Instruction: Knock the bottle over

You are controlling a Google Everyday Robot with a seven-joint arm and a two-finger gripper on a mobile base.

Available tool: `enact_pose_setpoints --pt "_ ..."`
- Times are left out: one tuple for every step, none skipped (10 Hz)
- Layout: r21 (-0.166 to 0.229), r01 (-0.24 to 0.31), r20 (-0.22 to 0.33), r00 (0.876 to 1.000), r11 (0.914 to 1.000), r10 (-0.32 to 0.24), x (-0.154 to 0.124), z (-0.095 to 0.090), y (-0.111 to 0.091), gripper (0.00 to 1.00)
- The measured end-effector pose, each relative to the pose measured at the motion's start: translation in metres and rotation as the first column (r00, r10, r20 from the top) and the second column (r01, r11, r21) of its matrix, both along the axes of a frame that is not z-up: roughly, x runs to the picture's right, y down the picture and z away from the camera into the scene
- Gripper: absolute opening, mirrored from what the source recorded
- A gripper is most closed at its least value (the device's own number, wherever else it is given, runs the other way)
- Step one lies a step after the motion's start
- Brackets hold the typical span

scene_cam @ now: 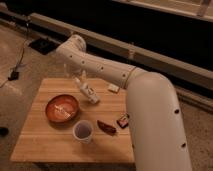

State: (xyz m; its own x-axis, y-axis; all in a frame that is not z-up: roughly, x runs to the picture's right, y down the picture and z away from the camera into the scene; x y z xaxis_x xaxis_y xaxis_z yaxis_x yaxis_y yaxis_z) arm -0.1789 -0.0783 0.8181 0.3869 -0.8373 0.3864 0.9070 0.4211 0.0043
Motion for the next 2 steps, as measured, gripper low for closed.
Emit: enact_pose_setpoints --pt "0.002 0.008 0.025 1.0 1.0 -0.008 -0.0069 -0.0007 -0.0009 0.65" --pt "0.004 0.012 0.045 0.999 0.9999 -0.012 -0.0124 -0.0013 -0.0007 0.65"
